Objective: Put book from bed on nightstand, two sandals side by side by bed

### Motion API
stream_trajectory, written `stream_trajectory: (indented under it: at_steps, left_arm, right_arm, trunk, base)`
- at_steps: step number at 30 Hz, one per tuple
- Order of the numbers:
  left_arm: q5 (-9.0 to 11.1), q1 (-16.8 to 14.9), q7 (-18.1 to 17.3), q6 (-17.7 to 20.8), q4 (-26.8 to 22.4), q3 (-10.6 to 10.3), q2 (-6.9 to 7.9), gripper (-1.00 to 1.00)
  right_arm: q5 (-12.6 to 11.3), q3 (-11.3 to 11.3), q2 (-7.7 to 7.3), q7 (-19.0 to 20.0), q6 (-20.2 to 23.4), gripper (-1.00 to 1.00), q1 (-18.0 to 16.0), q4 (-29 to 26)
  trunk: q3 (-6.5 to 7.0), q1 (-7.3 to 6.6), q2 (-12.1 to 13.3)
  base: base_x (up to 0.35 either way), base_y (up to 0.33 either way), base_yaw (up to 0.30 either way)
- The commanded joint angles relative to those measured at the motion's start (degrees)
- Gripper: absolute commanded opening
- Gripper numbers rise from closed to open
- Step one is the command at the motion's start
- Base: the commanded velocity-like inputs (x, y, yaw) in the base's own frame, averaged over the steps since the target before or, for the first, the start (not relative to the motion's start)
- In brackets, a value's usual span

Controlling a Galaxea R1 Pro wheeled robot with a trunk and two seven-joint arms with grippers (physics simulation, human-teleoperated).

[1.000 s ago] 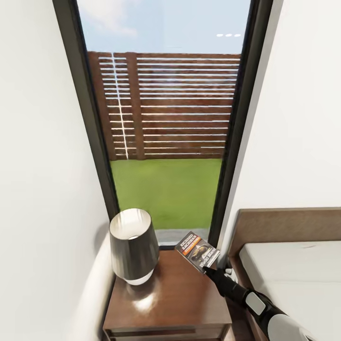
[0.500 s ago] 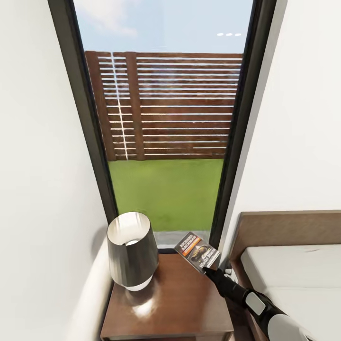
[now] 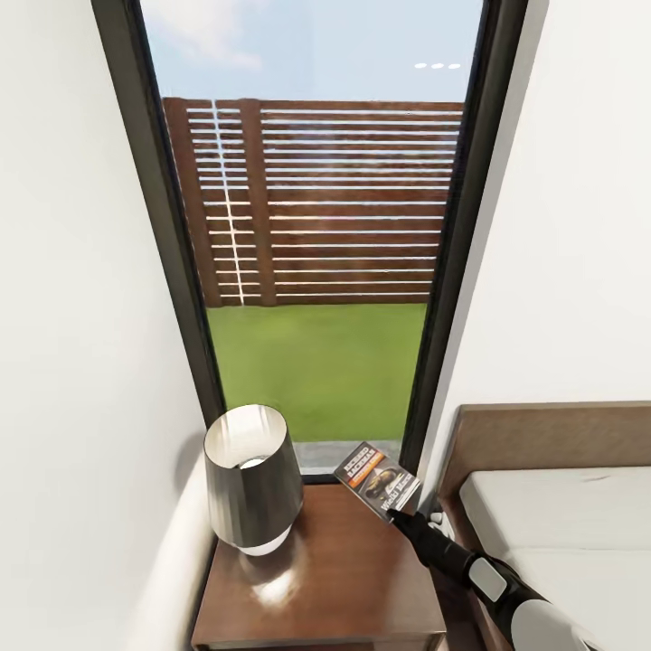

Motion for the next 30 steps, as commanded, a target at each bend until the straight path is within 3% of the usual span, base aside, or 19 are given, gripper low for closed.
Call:
stream_trajectory:
  at_steps: [1, 30]
  left_arm:
    - [0.21, -0.06, 0.28, -0.19, 0.07, -0.42, -0.01, 1.00]
    - [0.24, -0.06, 0.55, -0.45, 0.07, -0.42, -0.06, 1.00]
  right_arm:
    - [-0.41, -0.11, -0.01, 0.06, 0.43, -1.00, -0.05, 0.00]
    - [-0.32, 0.03, 0.17, -1.30, -0.43, -1.00, 0.04, 0.15]
  trunk:
    - [-0.13, 0.03, -0.12]
    - [-0.13, 0.03, -0.12]
  base:
    - [0.000, 0.000, 0.000]
    - [0.055, 0.013, 0.000]
